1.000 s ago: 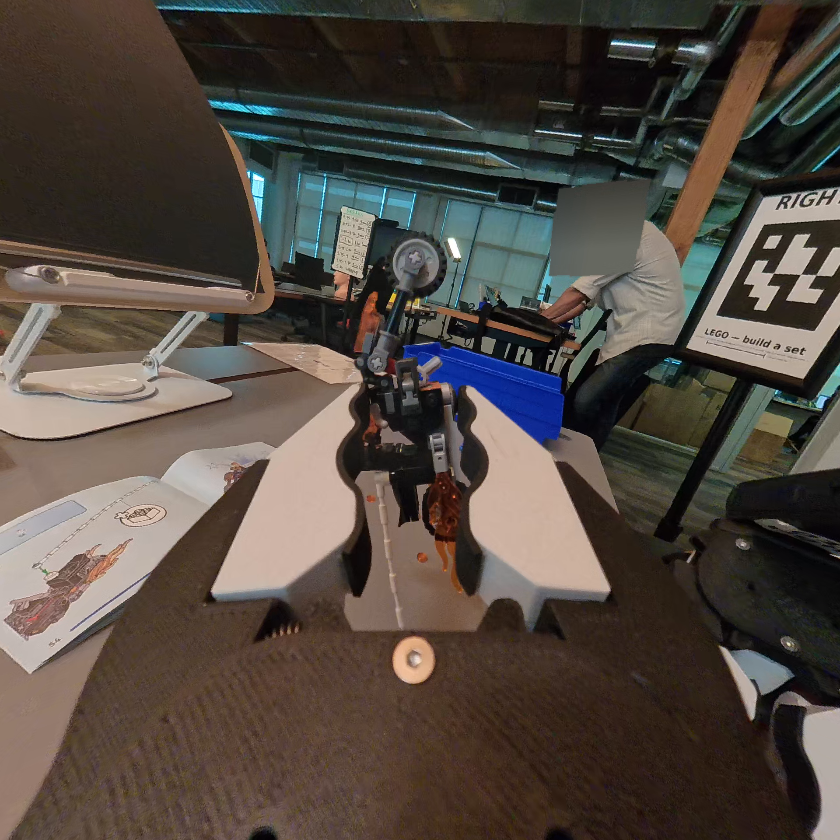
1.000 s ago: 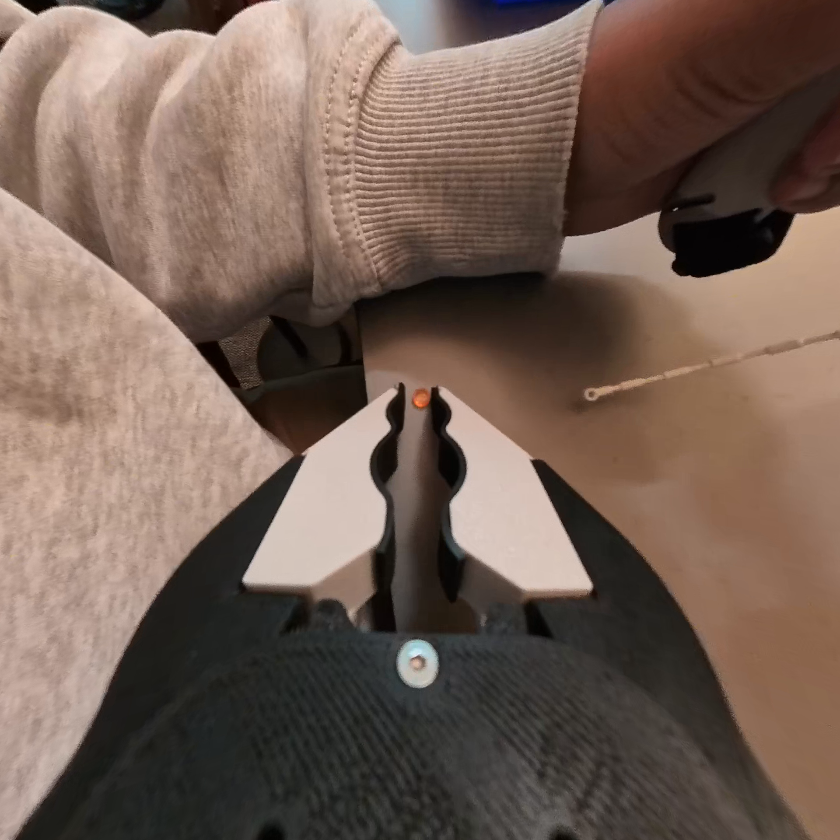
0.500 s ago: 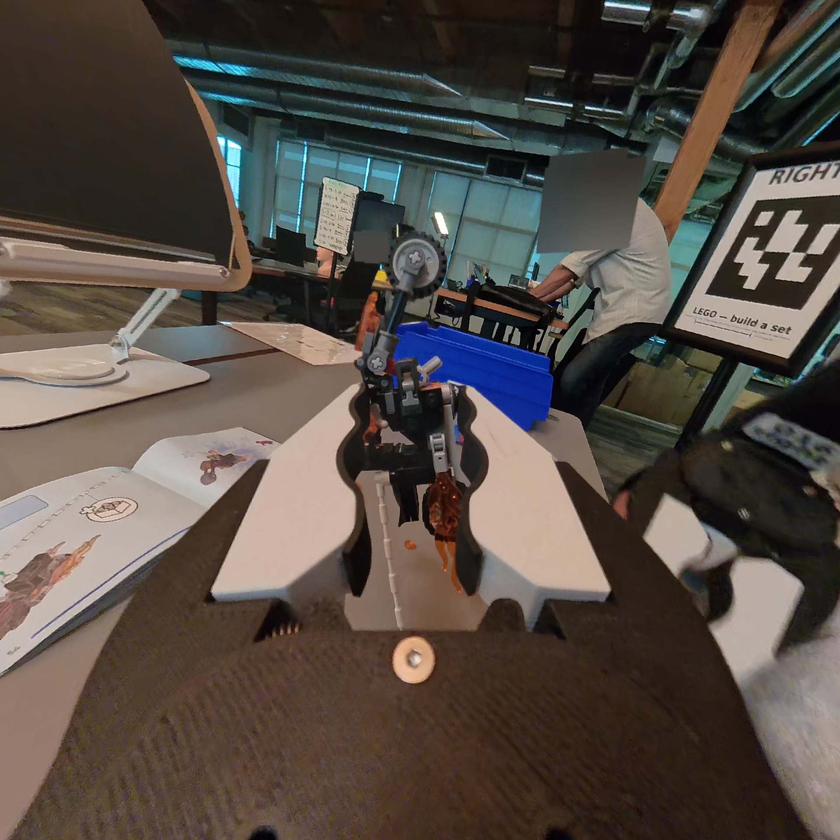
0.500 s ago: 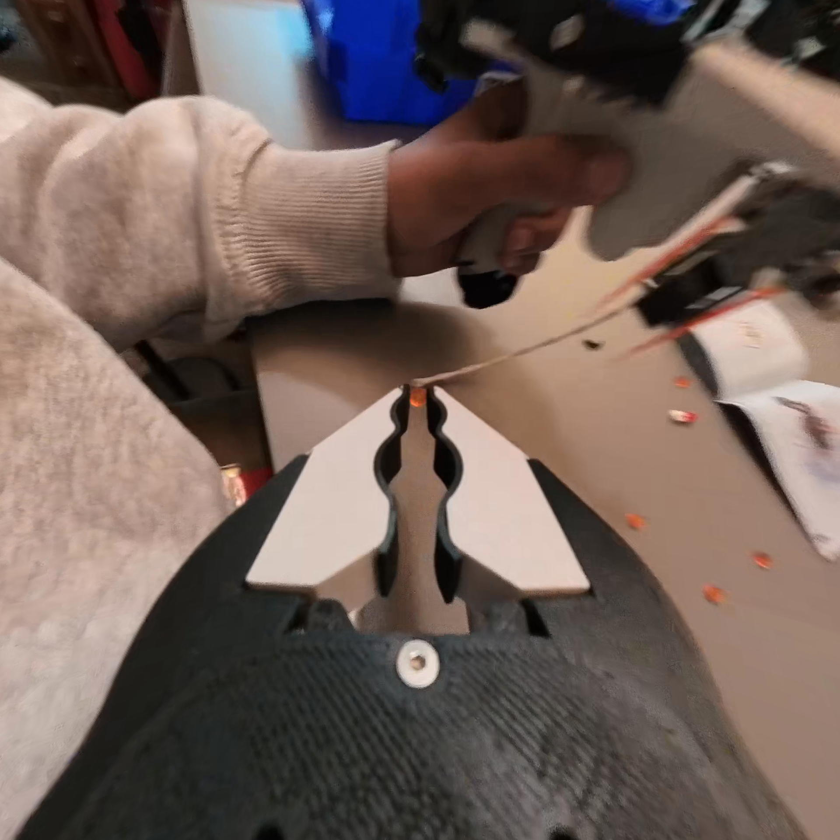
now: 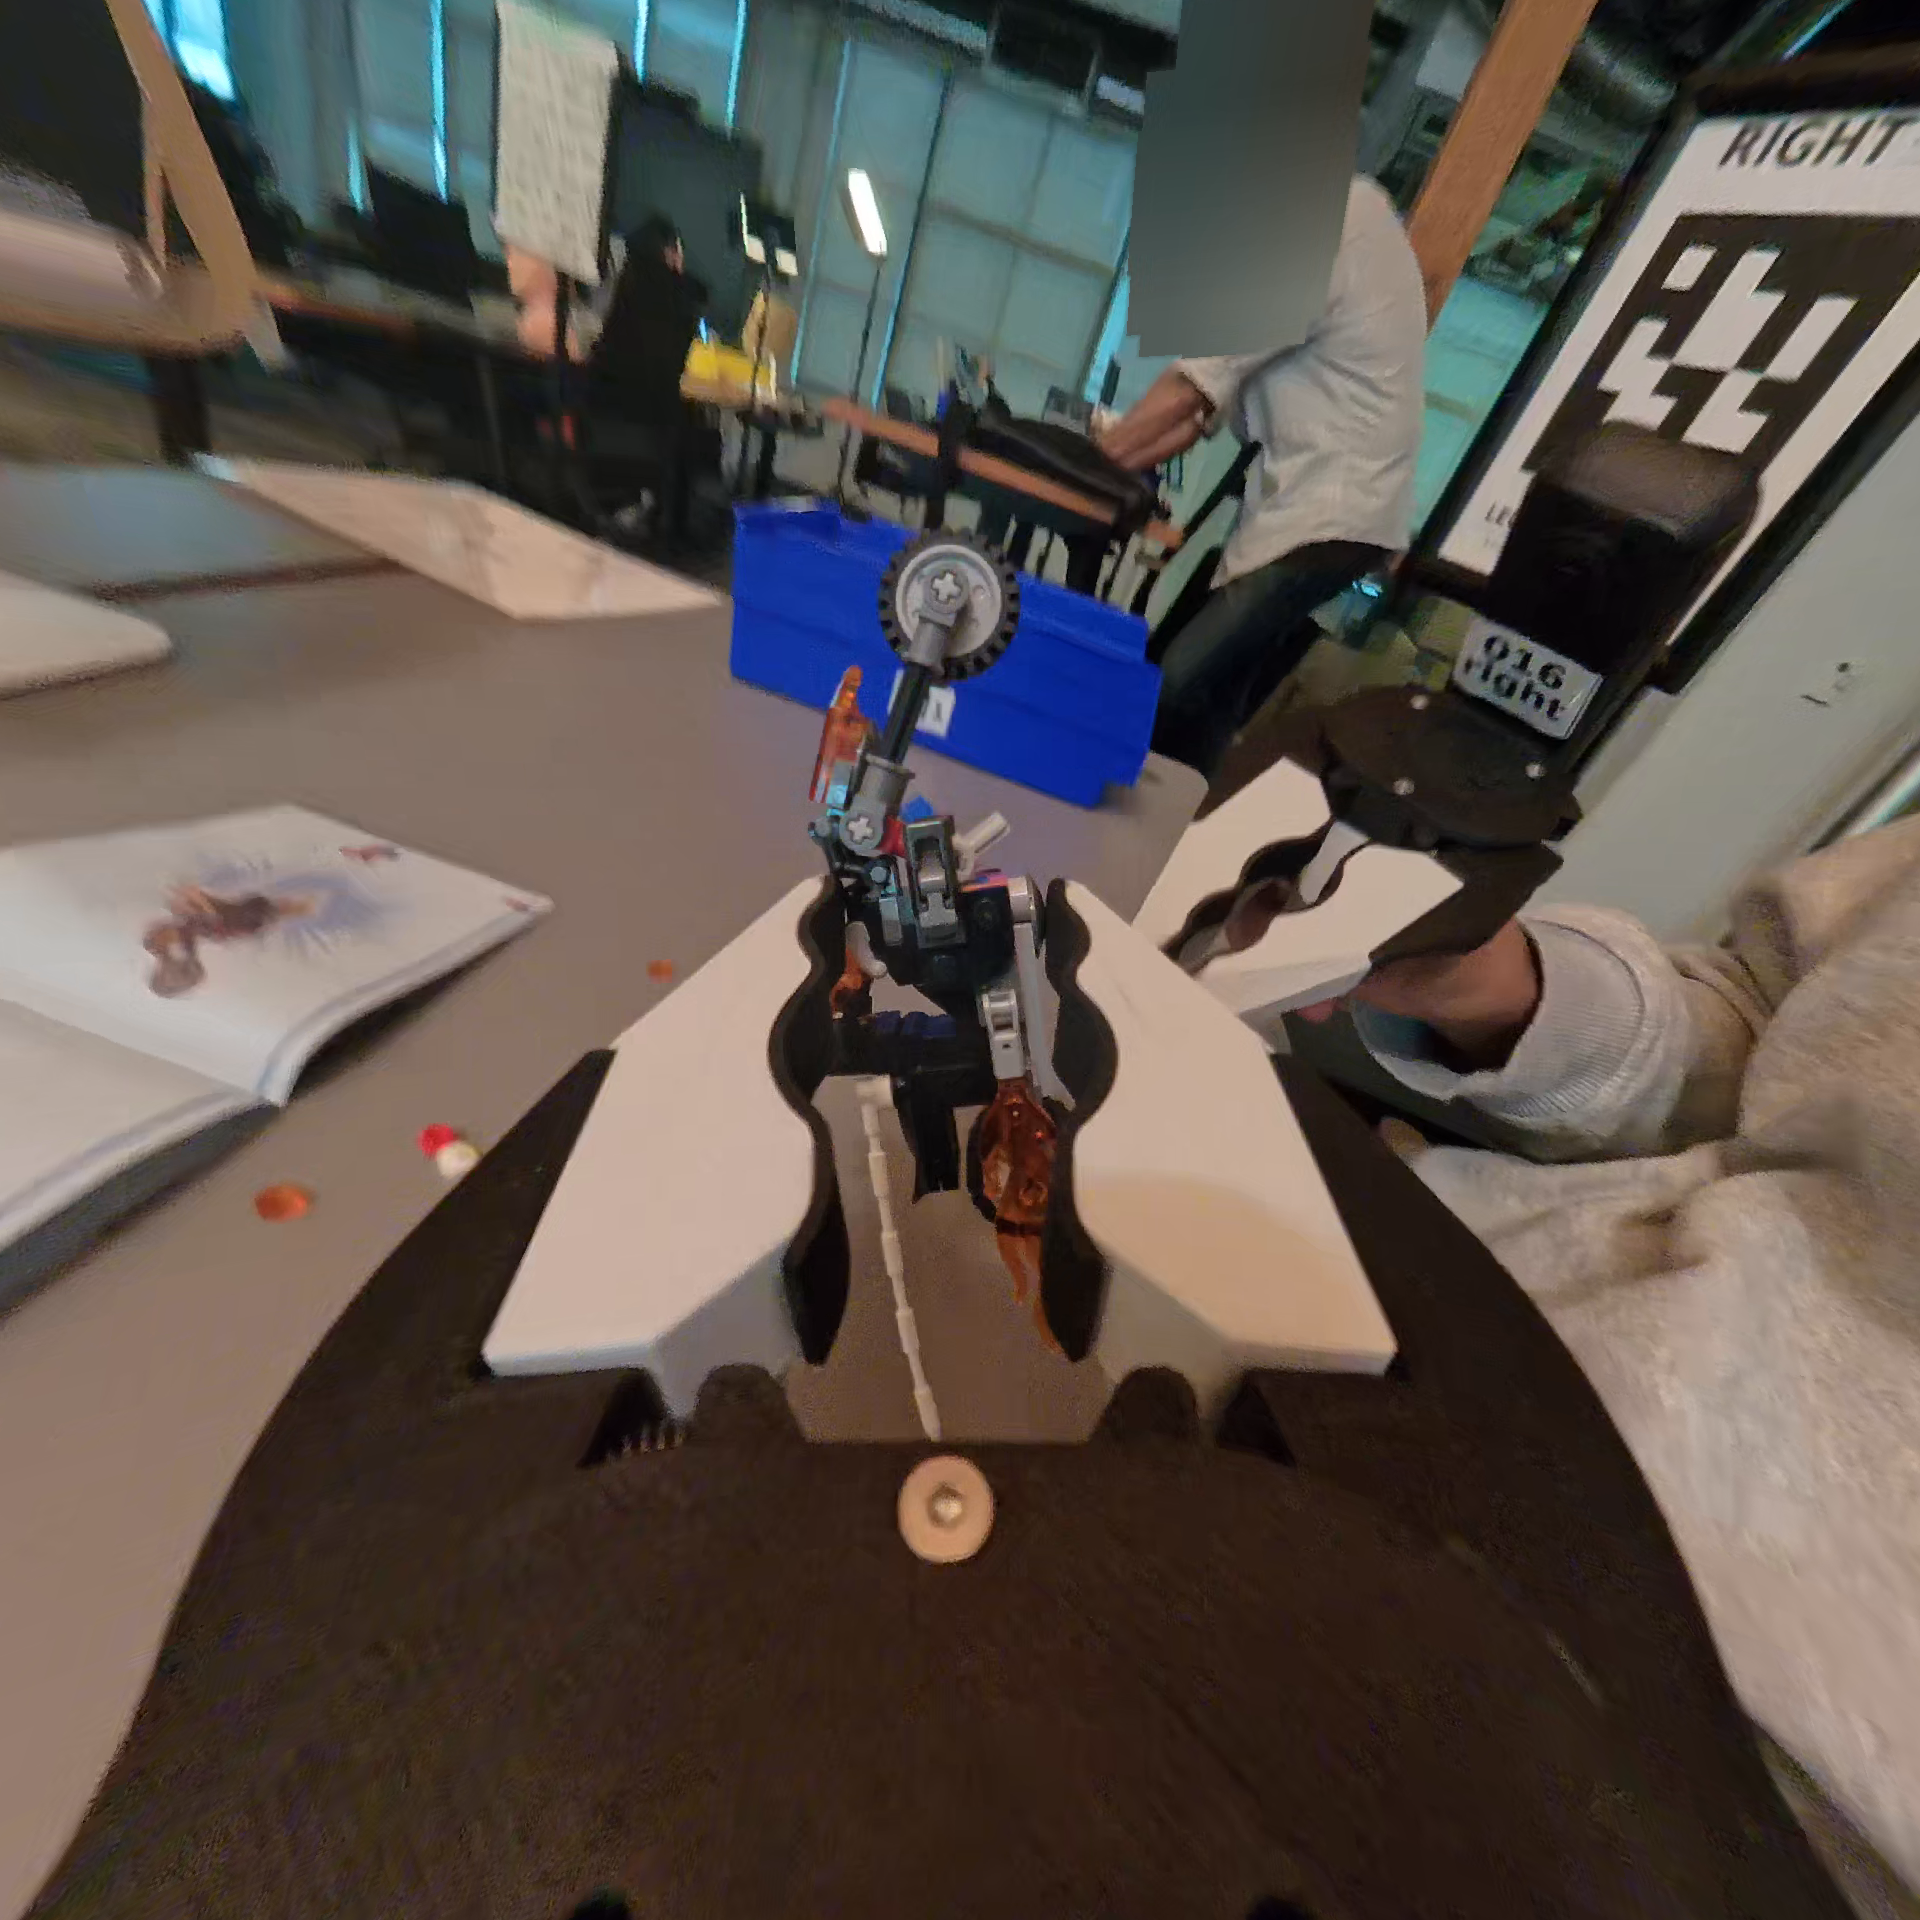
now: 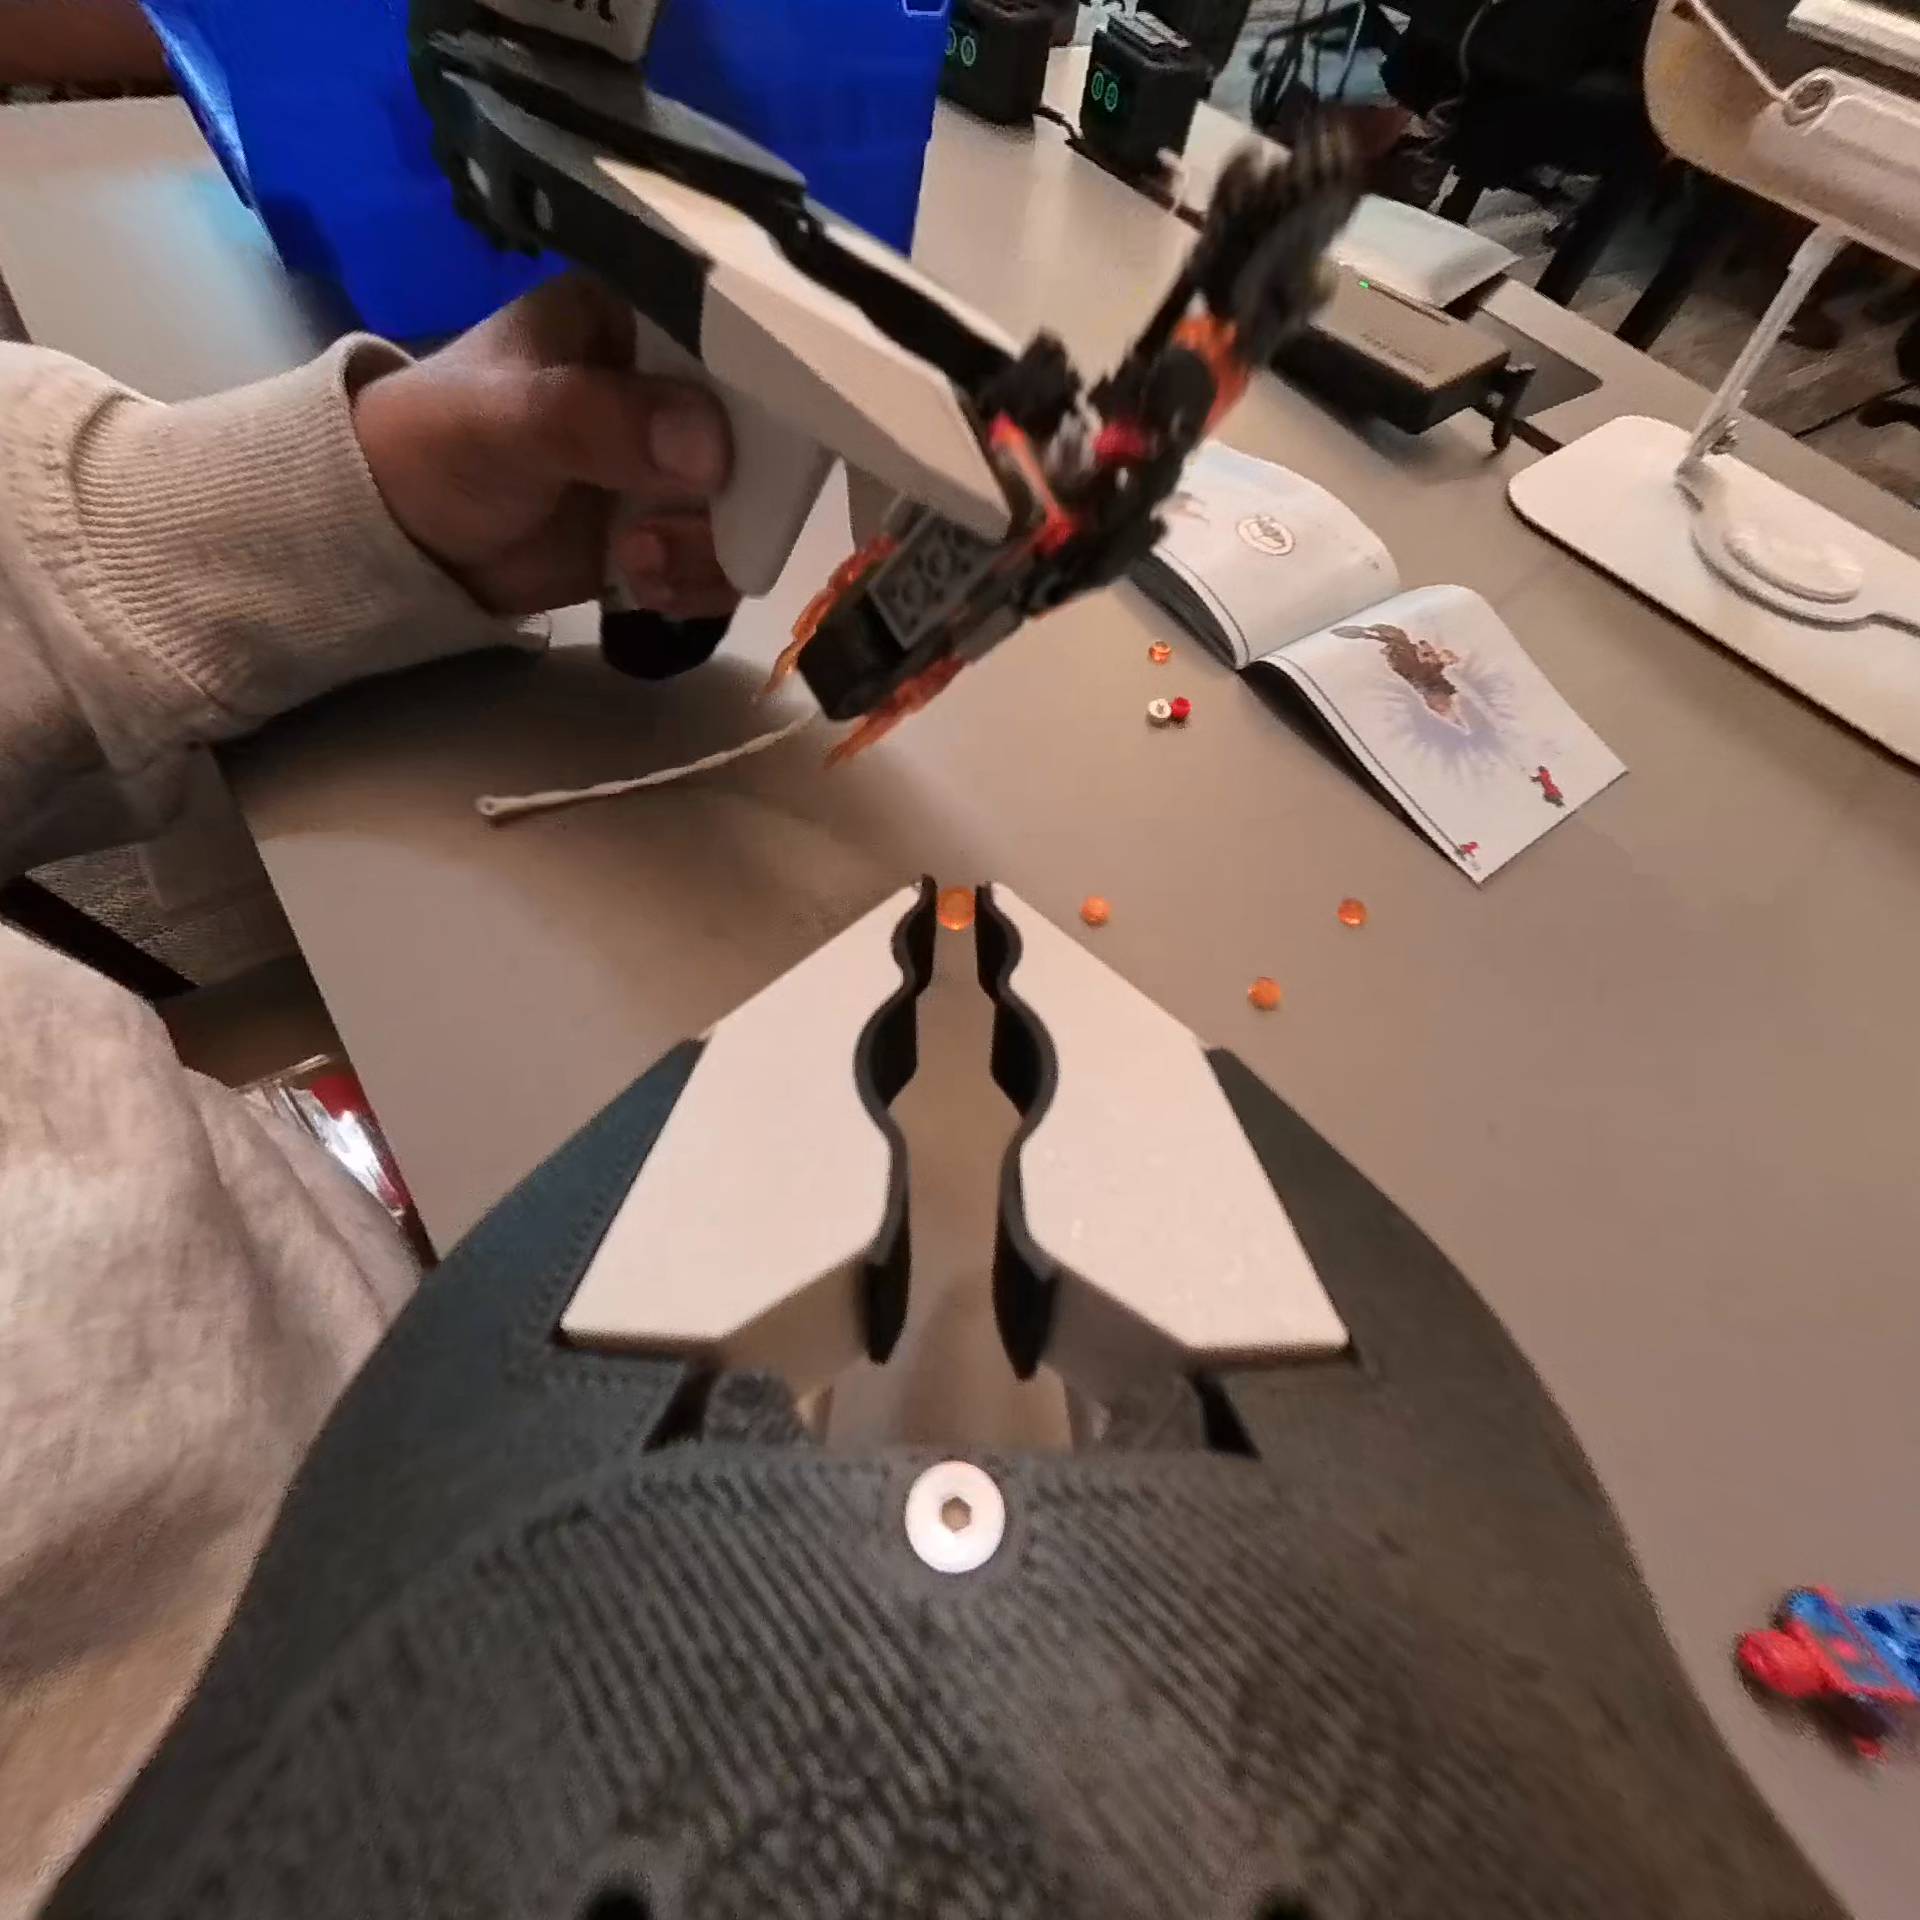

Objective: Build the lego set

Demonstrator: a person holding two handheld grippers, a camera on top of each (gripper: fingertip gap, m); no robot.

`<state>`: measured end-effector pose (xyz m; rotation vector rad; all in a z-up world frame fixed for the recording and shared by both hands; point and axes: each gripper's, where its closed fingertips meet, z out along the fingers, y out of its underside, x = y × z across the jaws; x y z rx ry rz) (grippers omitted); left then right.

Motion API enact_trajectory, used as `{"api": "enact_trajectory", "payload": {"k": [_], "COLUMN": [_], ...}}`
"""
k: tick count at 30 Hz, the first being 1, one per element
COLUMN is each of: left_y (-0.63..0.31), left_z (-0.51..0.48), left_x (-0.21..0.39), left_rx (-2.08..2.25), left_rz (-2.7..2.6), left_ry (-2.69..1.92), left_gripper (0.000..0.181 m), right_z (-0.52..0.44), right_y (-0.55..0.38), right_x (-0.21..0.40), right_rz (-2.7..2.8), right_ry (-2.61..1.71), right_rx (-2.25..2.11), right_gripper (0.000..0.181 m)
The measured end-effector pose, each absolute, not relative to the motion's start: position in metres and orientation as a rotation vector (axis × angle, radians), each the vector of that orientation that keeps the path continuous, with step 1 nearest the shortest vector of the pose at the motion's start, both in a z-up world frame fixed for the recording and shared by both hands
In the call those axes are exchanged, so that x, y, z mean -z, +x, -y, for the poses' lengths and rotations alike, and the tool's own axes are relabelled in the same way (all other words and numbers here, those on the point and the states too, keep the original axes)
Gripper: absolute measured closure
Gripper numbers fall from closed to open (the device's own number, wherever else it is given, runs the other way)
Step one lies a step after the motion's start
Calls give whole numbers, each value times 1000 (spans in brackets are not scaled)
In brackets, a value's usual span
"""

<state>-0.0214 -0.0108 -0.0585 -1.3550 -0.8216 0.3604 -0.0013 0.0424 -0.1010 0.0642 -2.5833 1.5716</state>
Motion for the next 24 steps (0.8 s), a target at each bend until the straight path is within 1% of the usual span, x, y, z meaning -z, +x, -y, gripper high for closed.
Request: {"api": "enact_trajectory", "payload": {"k": [6, 14, 24], "left_y": [-26, -30, -28], "left_z": [-5, 2, 2], "left_x": [102, 111, 85], "left_rx": [-129, 59, -164], "left_rz": [980, 1099, 943], "left_ry": [-1481, -1371, -1398], "left_gripper": [145, 146, 145], "right_z": [-44, -41, -47], "right_y": [-6, -6, -12], "right_x": [105, 115, 117], "right_rz": [2592, 2643, 2692], "right_ry": [45, 8, -29], "right_rx": [-1570, -1603, -1586], "right_gripper": [176, 176, 176]}}
